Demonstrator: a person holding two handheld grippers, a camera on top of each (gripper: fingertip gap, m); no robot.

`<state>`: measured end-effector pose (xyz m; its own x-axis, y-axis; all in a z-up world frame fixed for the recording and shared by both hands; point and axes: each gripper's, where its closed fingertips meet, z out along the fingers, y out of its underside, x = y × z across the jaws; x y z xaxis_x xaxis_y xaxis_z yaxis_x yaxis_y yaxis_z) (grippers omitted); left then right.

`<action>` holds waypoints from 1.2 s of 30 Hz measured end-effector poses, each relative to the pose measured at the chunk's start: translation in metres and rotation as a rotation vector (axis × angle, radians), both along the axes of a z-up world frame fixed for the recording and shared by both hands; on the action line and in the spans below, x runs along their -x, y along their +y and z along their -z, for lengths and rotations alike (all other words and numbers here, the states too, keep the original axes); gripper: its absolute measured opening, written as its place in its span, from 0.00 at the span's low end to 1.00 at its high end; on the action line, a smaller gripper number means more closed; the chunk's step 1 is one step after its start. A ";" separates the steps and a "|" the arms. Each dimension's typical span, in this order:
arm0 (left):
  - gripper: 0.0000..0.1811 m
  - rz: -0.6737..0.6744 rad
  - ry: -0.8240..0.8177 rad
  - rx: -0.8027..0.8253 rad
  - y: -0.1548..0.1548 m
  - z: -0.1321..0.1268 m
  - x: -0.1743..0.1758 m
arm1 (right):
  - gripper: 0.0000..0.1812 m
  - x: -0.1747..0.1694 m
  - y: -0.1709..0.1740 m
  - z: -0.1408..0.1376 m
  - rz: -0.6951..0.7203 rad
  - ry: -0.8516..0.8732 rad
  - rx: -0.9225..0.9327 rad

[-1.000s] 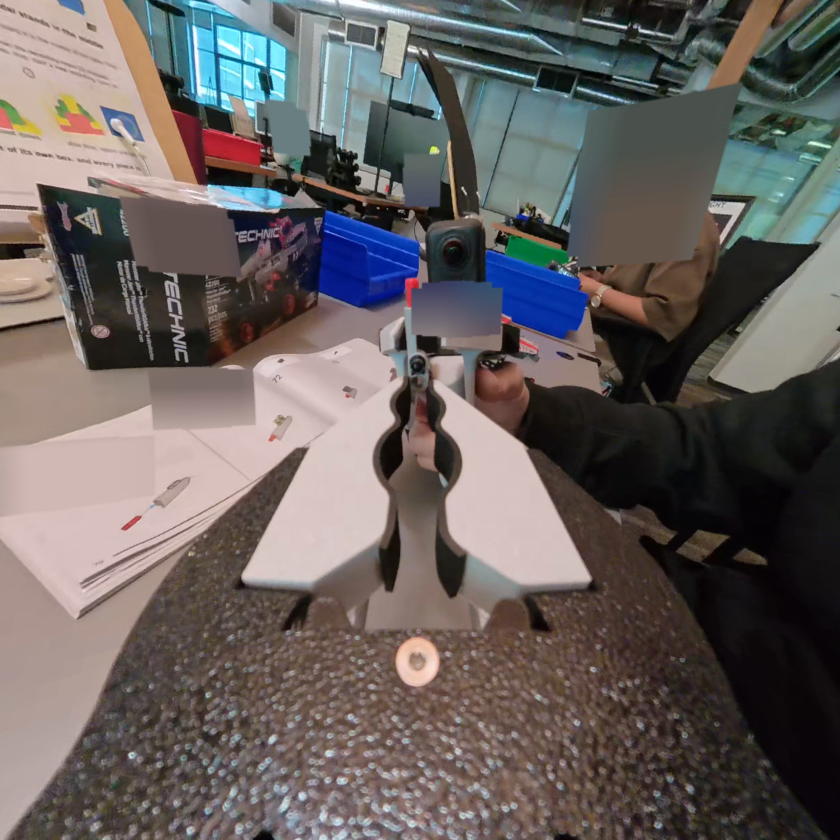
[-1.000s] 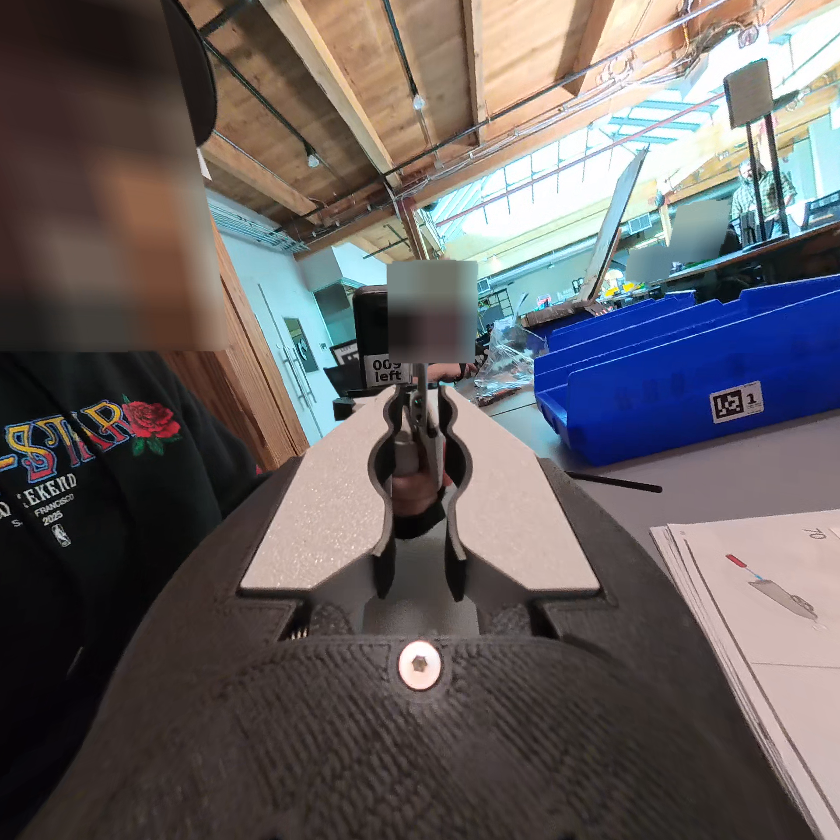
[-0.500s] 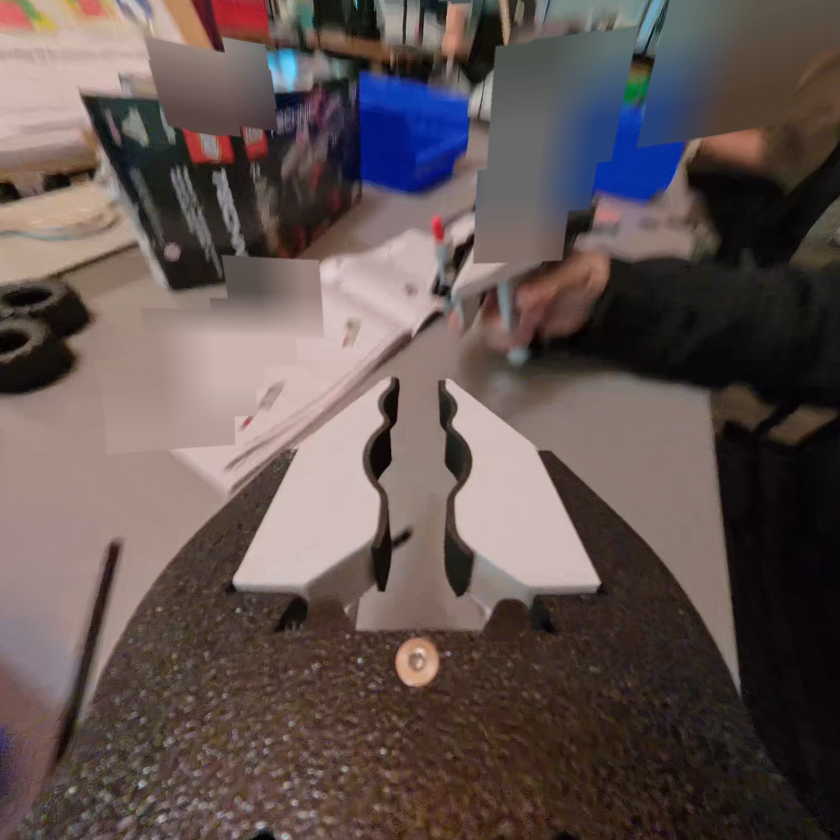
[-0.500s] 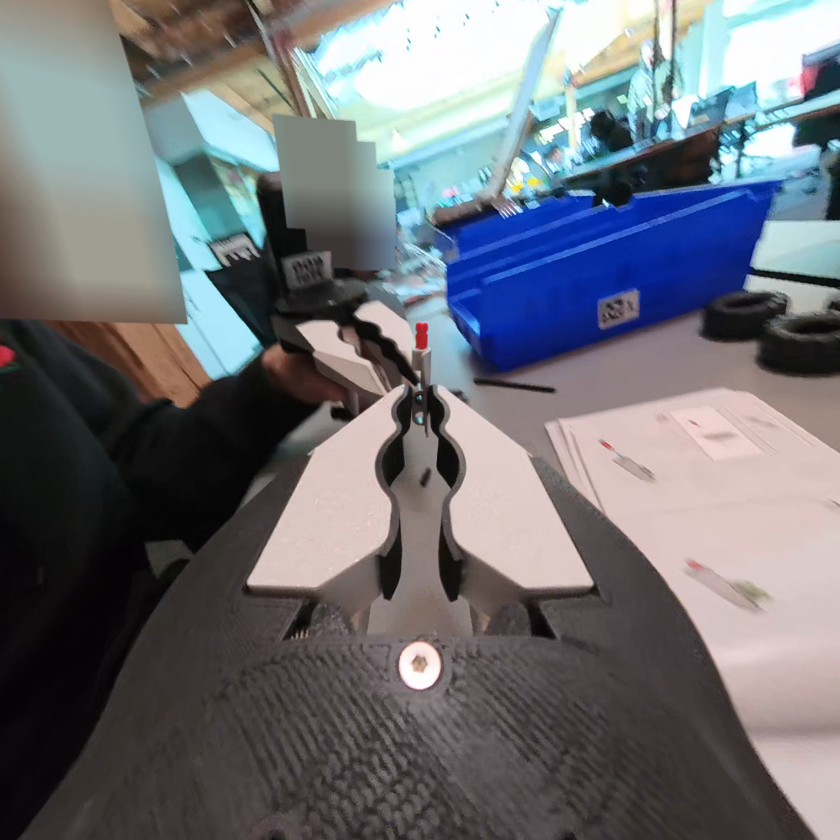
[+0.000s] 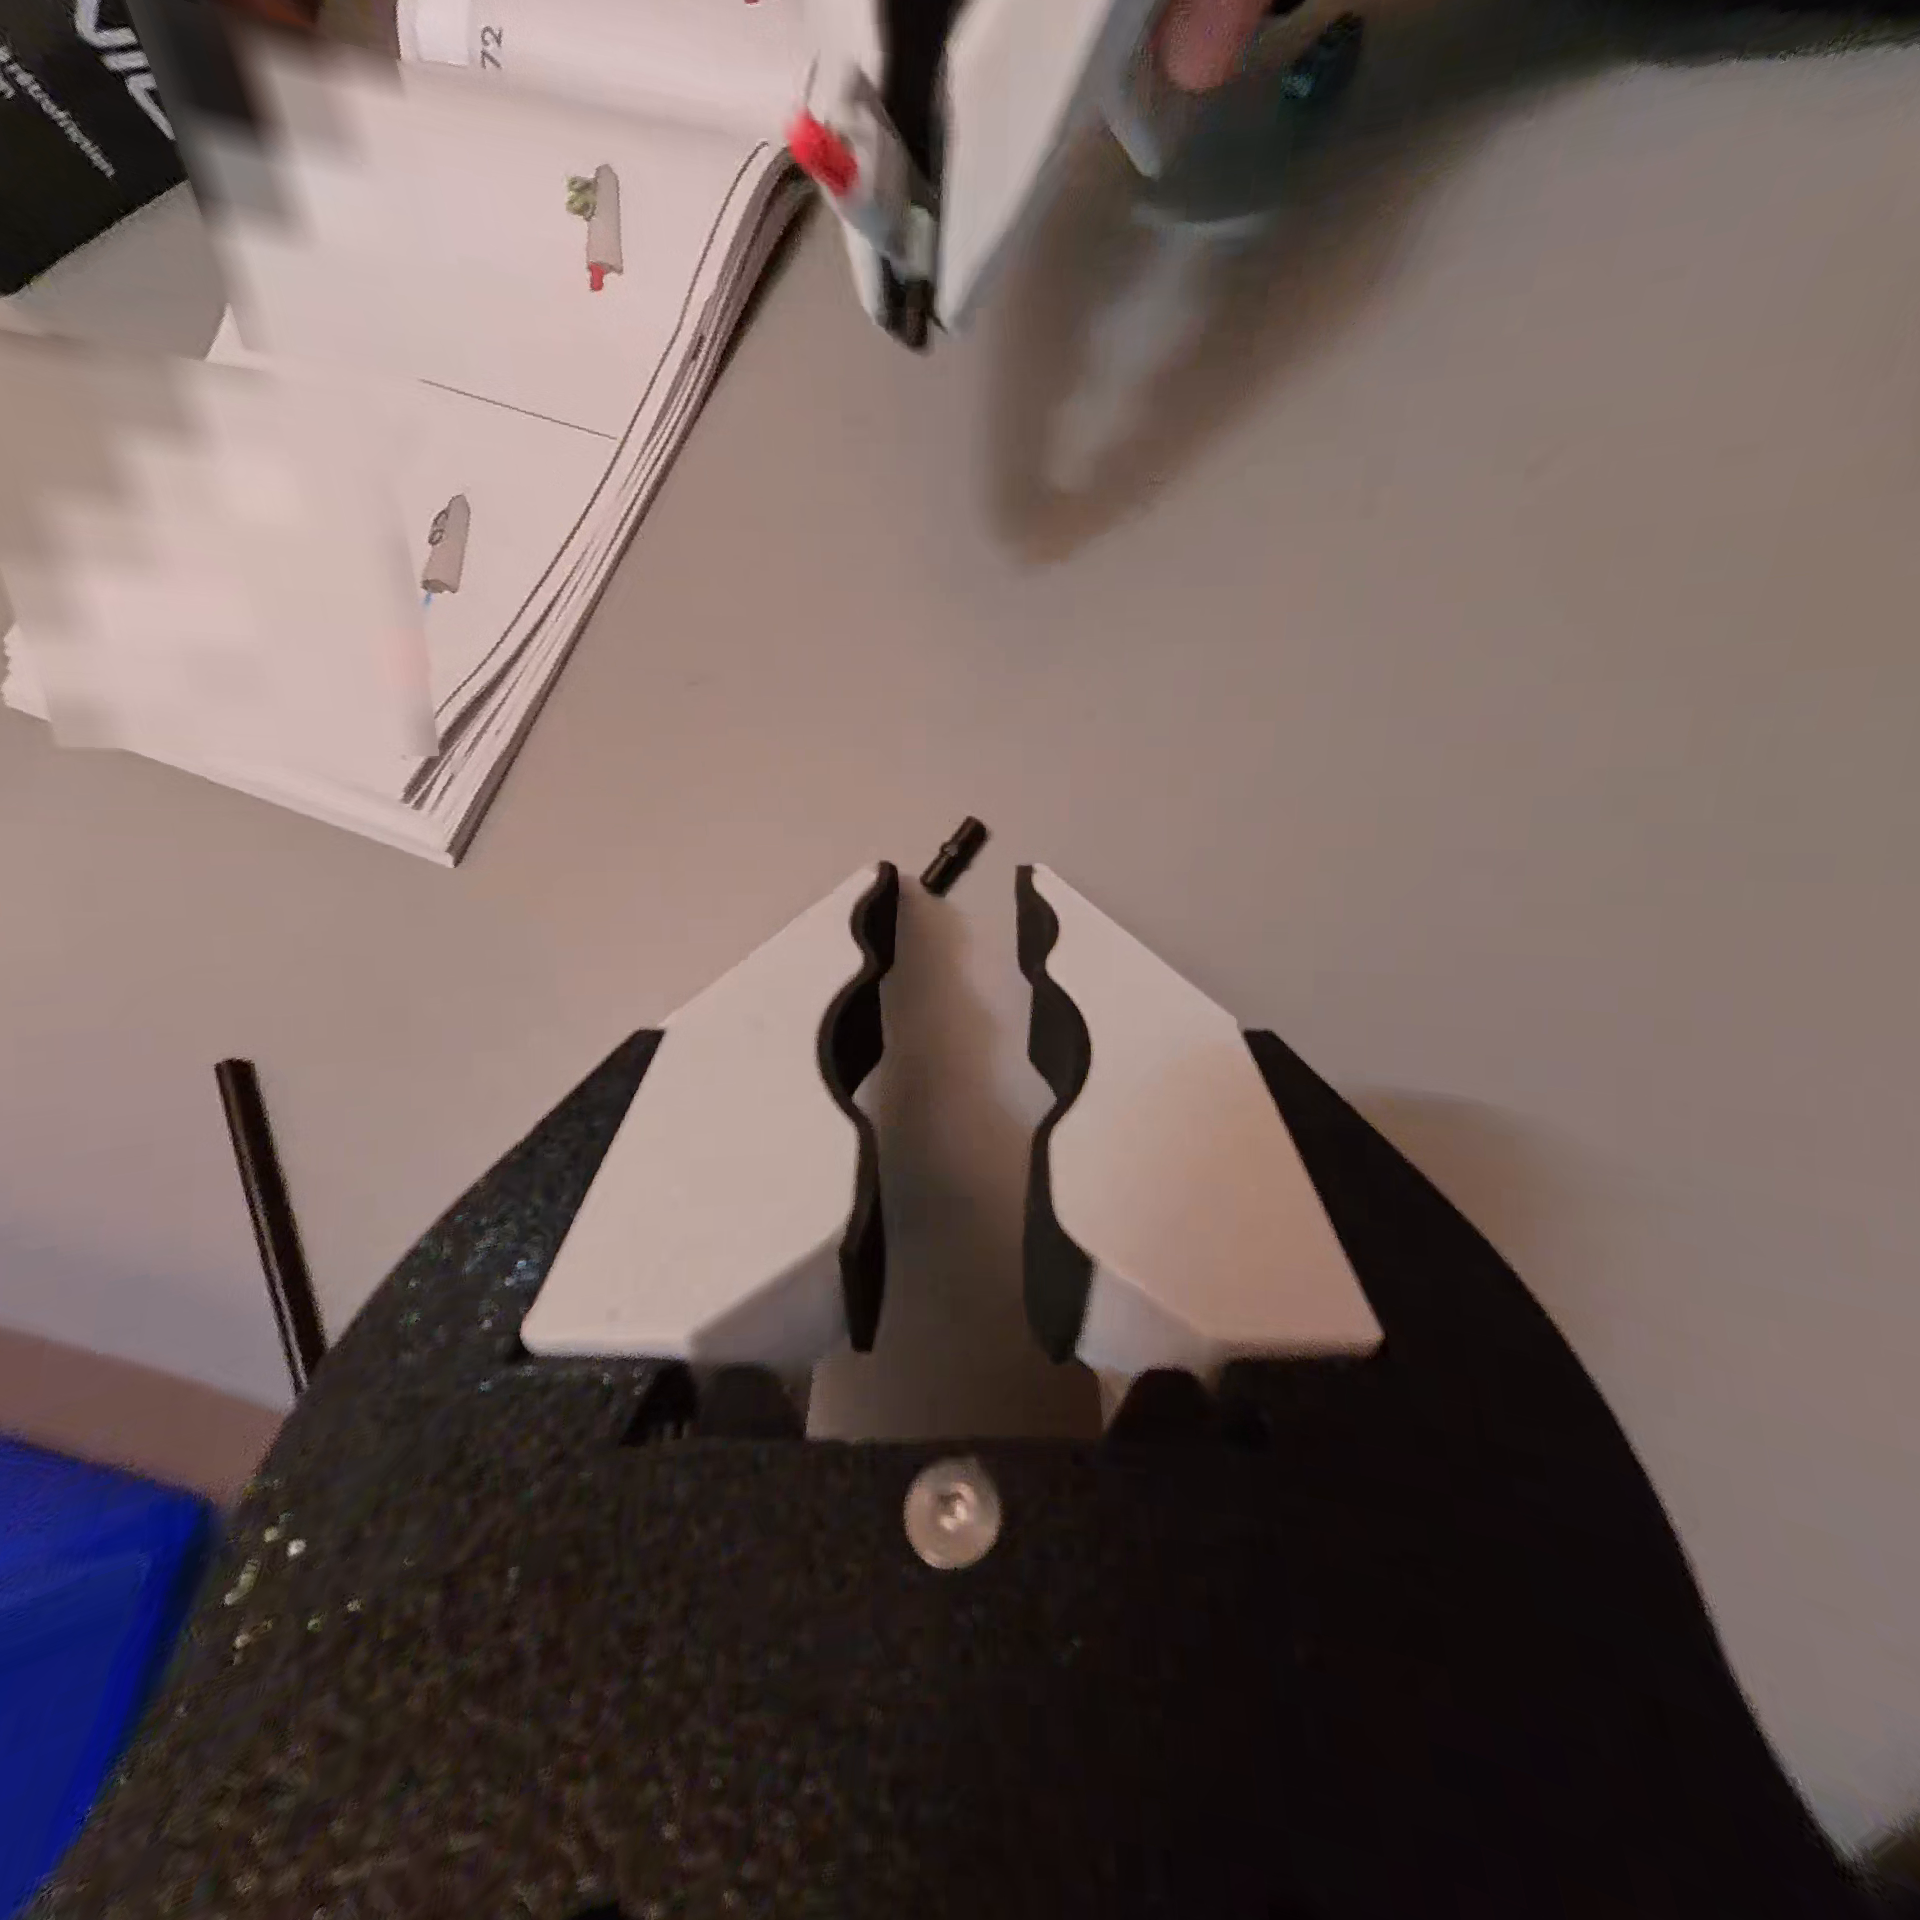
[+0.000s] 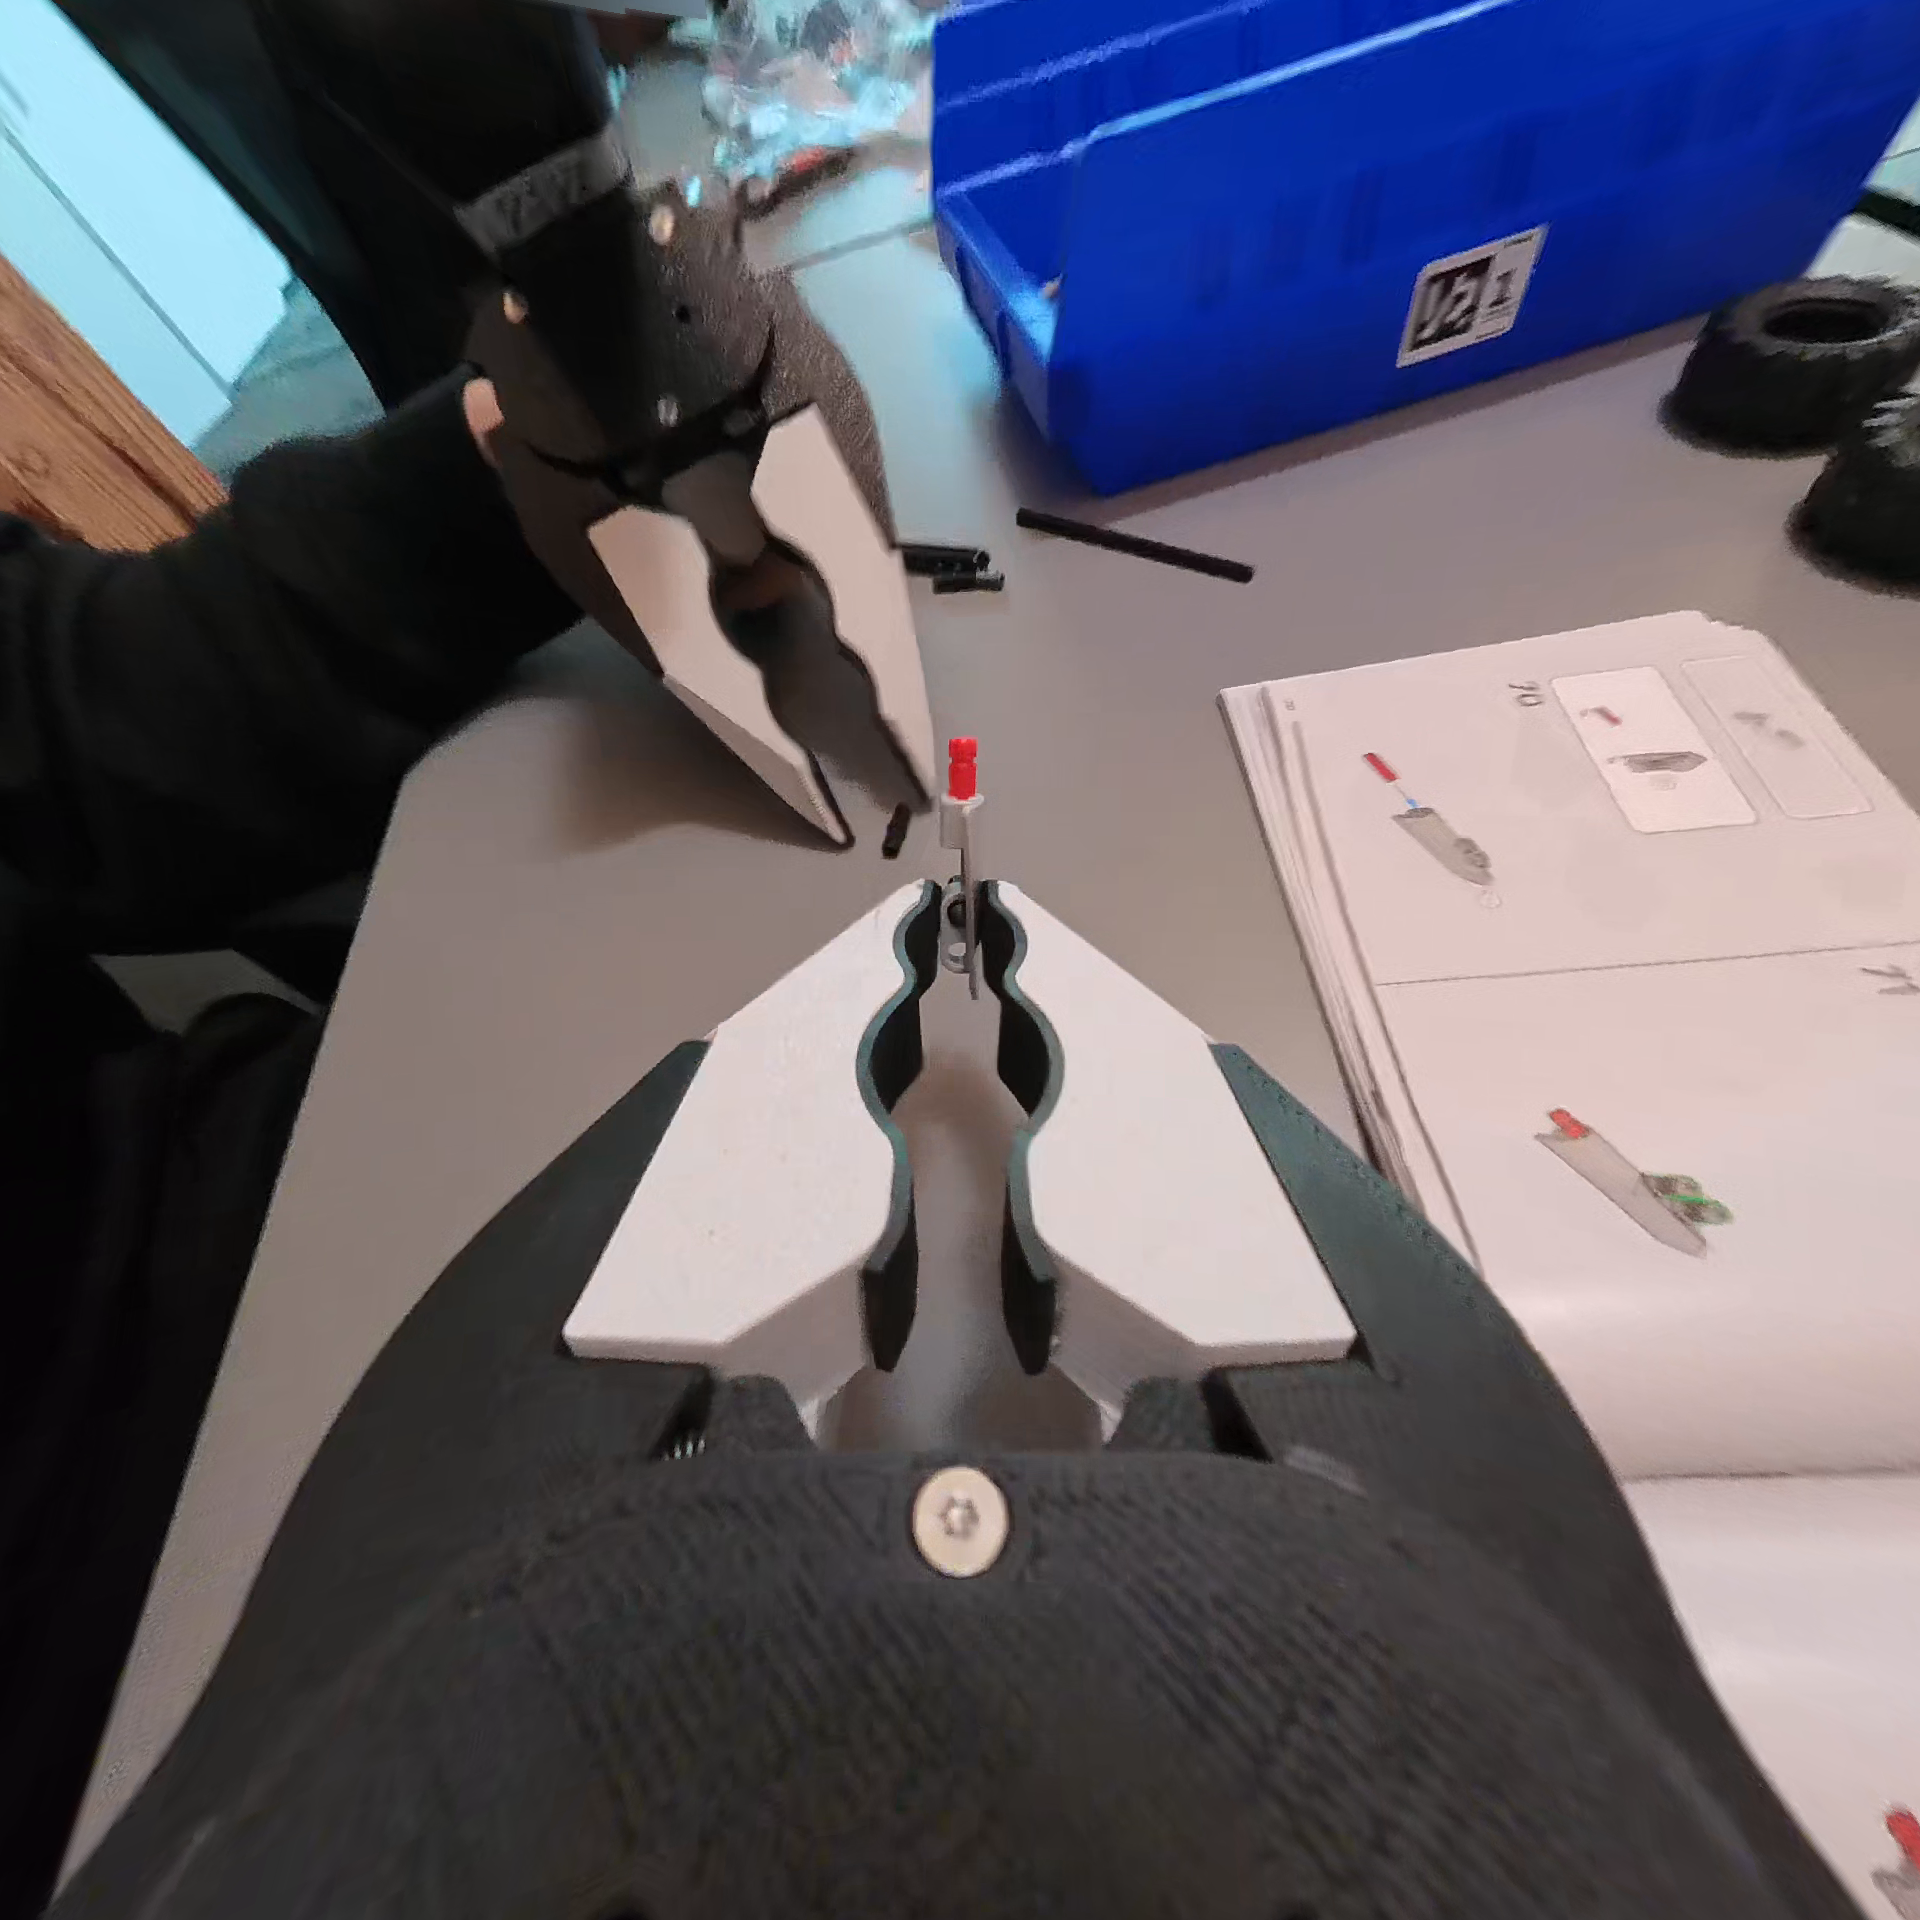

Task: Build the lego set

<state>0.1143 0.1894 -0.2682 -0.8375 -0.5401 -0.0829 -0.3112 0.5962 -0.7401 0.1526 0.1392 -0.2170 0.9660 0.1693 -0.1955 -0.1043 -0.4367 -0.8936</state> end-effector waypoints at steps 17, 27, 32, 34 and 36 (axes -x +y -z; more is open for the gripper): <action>0.06 -0.078 0.086 0.051 -0.014 0.001 -0.005 | 0.04 0.013 0.001 0.043 -0.091 0.150 0.266; 0.01 -0.090 0.106 0.068 -0.017 0.001 -0.007 | 0.08 0.011 -0.003 0.036 -0.097 0.333 0.251; 0.01 -0.090 0.106 0.068 -0.016 0.001 -0.007 | 0.13 -0.009 -0.014 0.043 -0.043 0.115 0.291; 0.01 -0.090 0.109 0.071 -0.016 0.001 -0.007 | 0.15 -0.010 -0.016 0.044 -0.072 -0.054 0.291; 0.01 -0.090 0.111 0.073 -0.016 0.001 -0.007 | 0.17 -0.012 -0.014 0.043 -0.092 -0.213 0.267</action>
